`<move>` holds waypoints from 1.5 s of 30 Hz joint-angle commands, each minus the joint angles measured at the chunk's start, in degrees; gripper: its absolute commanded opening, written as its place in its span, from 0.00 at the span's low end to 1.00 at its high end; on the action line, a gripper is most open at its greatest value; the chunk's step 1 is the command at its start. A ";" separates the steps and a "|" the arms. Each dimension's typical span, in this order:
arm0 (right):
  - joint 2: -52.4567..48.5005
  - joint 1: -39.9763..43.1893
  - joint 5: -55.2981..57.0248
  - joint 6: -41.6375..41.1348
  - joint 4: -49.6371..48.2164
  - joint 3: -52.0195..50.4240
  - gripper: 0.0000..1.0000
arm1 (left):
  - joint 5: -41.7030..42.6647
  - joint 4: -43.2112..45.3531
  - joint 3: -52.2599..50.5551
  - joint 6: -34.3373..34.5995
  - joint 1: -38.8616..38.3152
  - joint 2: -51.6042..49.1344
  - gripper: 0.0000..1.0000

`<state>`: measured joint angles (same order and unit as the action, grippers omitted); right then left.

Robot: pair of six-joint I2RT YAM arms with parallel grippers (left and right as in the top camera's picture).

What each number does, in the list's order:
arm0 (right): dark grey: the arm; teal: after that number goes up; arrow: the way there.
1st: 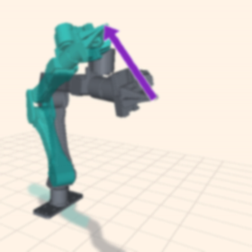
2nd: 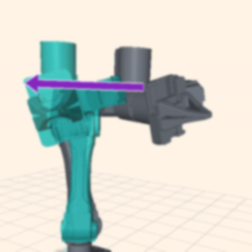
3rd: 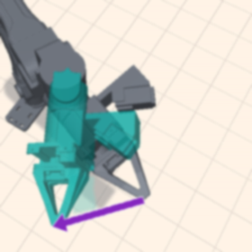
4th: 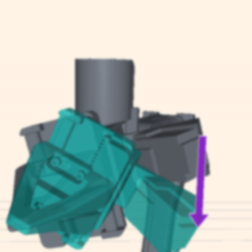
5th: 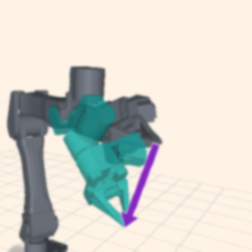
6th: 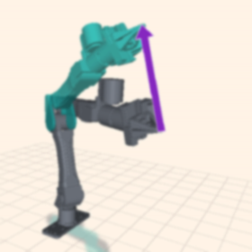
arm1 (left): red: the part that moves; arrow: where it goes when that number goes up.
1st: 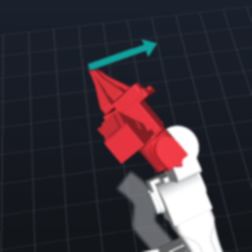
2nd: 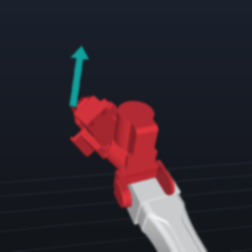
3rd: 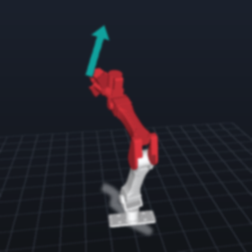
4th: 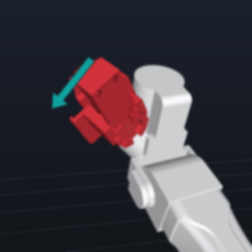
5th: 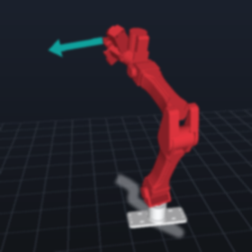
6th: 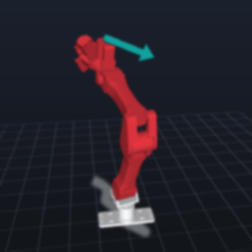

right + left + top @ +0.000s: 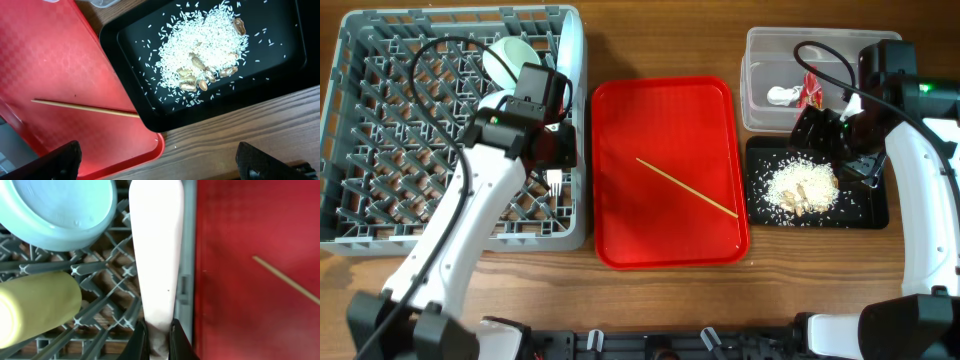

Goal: Sort waste into correct bins and load items into the dishwasher rack
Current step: 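Insert the white fork upright into the dish rack with the left gripper, then reach the left gripper to the wooden chopstick and grasp it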

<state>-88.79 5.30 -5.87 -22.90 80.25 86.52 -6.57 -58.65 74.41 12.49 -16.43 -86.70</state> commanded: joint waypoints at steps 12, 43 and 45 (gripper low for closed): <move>1.27 -0.24 0.96 0.33 0.37 1.01 1.00 | 1.16 3.02 -0.39 -1.79 0.96 -9.42 0.74; 1.27 -0.24 0.98 0.26 0.37 1.01 1.00 | 0.13 23.80 2.43 49.51 -31.36 -28.55 0.68; 1.27 -0.24 0.98 0.26 0.35 1.01 1.00 | 0.00 23.74 2.43 49.48 -31.36 -30.32 0.67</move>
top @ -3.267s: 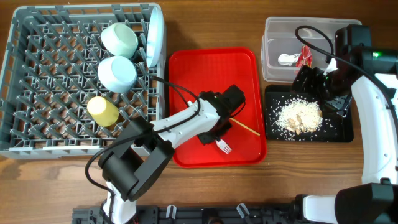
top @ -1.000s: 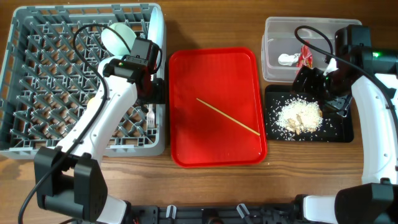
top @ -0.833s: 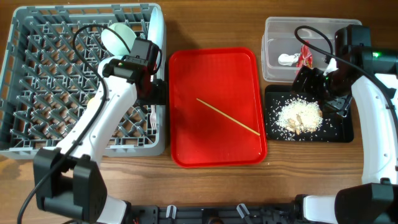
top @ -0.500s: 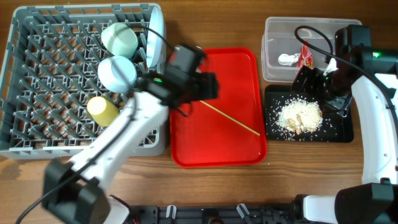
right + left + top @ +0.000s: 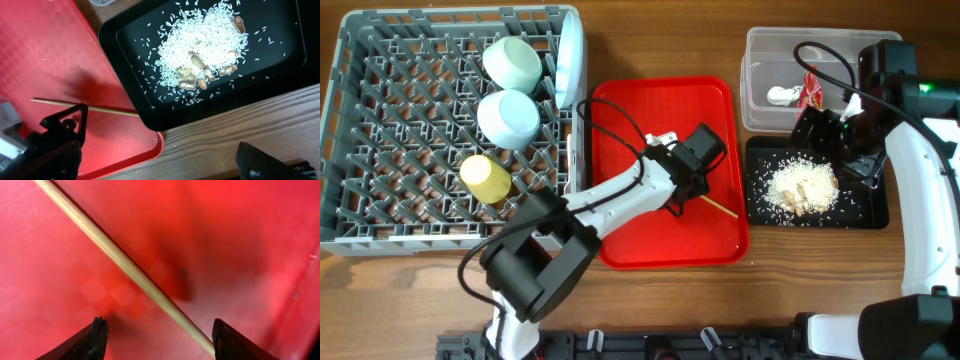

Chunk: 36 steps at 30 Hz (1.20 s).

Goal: Sort waste into correct bins and load items into the dishwasher rack
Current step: 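Reach the left gripper to the wooden chopstick and grasp it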

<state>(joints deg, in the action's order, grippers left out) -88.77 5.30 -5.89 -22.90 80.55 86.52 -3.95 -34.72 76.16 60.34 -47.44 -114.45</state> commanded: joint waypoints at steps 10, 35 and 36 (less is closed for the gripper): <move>1.25 -0.24 1.01 0.26 -0.07 1.01 1.00 | -4.79 -9.20 0.68 1.66 -0.94 -4.39 0.58; 1.25 2.08 -2.05 0.31 -0.26 1.03 1.00 | 1.09 -19.34 20.61 2.10 2.16 -10.99 0.57; 1.25 2.08 -2.05 0.26 -0.26 1.03 1.00 | 1.07 -19.34 20.61 2.08 1.97 -11.50 0.57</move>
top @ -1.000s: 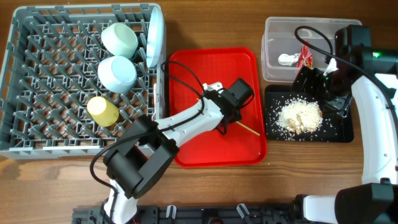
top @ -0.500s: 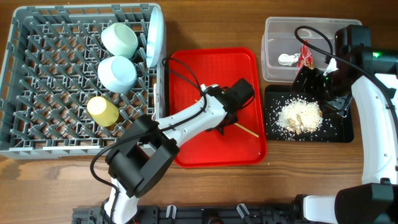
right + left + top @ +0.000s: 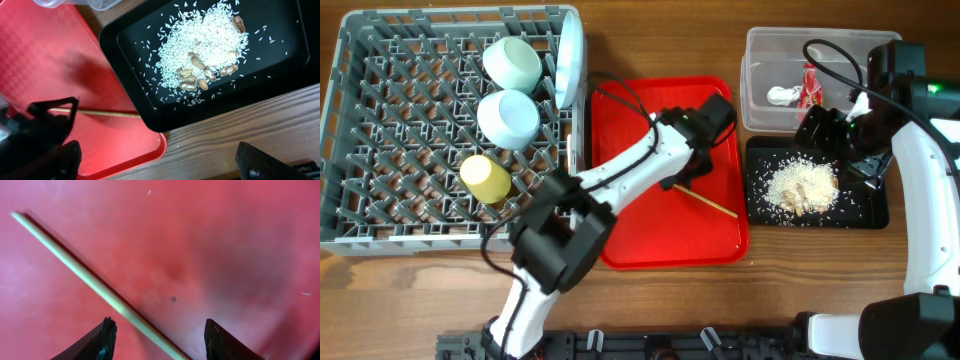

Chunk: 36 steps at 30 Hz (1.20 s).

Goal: Sort waste into correct bins and load items into the dishwasher rack
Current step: 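Reach the left gripper to the wooden chopstick and grasp it, then lift the chopstick and insert it upright into the dish rack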

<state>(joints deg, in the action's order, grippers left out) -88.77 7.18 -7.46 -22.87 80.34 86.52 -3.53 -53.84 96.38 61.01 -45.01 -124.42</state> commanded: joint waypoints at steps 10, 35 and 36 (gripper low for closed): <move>1.25 0.20 -0.48 0.31 -0.07 1.03 1.00 | 0.44 -4.50 0.22 0.68 -3.69 -6.64 0.46; 1.25 0.20 -0.46 0.37 0.74 1.01 1.00 | -7.32 -18.60 0.24 -27.04 7.43 24.11 0.04; 1.25 0.20 -0.46 0.39 0.74 1.01 1.00 | -6.47 -20.06 0.24 -31.61 8.68 26.10 0.04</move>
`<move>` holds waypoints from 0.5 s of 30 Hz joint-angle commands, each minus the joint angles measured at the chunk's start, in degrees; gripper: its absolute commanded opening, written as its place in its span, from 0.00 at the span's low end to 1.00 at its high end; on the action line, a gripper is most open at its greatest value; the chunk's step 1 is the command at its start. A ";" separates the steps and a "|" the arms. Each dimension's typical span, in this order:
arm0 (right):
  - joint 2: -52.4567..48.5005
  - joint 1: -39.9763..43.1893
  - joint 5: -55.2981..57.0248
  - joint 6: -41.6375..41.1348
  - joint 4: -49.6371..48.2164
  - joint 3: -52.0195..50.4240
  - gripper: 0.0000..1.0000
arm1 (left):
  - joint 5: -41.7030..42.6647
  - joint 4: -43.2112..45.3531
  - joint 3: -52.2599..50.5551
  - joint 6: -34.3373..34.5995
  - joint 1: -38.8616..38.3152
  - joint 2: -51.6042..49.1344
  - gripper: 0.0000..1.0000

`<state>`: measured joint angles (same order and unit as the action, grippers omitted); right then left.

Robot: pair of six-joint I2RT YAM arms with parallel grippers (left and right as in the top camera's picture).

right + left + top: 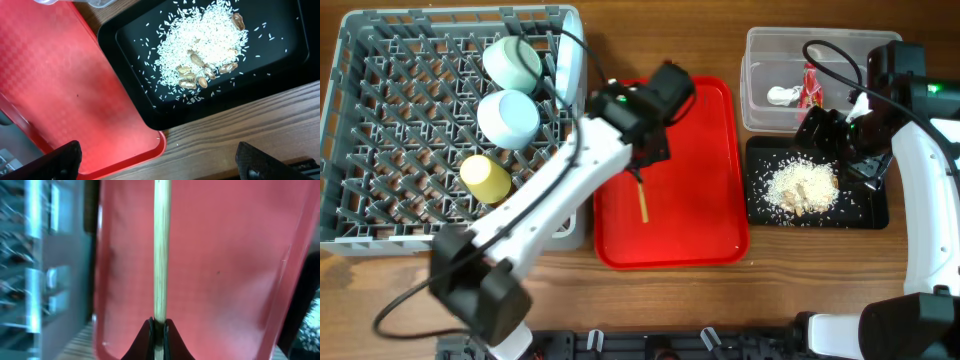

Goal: Sort waste into correct bins and load items into the dishwasher rack
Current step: 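Lift the chopstick and insert it upright into the dish rack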

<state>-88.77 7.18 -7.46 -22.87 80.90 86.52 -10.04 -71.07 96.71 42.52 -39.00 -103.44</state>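
Note:
A wooden chopstick hangs over the left half of the red tray, its free end pointing toward the table's front. My left gripper is shut on its far end. In the left wrist view the chopstick runs straight up from the shut left gripper, with the red tray beneath. My right gripper hovers open above the black tray of rice and peanuts; in its wrist view the right gripper holds nothing.
The grey dishwasher rack at left holds two pale blue cups, a yellow cup and a white plate on edge. A clear bin at back right contains a red wrapper and white scrap. Rice fills the black tray.
My left gripper was open astride the chopstick lying diagonally on the tray's right half. Now it is shut on the stick and holds it over the tray's left half, turned lengthwise.
First my left gripper was shut on the white plate at the rack's right edge while the chopstick lay on the tray. Then it stood open over the chopstick, and stayed open astride it. Now it grips the stick. The right arm barely moved.

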 commanded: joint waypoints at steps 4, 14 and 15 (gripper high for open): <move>1.25 0.20 -0.44 0.42 0.20 1.01 1.00 | 3.74 -5.55 -0.09 -23.15 9.11 9.66 0.04; 1.25 0.20 -0.44 0.37 0.17 1.01 0.99 | 26.40 -3.21 -4.87 -36.15 29.20 11.19 0.04; 1.25 0.20 -0.44 0.37 0.17 1.01 1.00 | 28.33 -2.29 -6.19 -36.85 30.82 11.19 0.04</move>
<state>-88.75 7.18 -7.46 -22.87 81.01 86.52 9.45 -74.65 93.89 10.61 -12.69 -93.08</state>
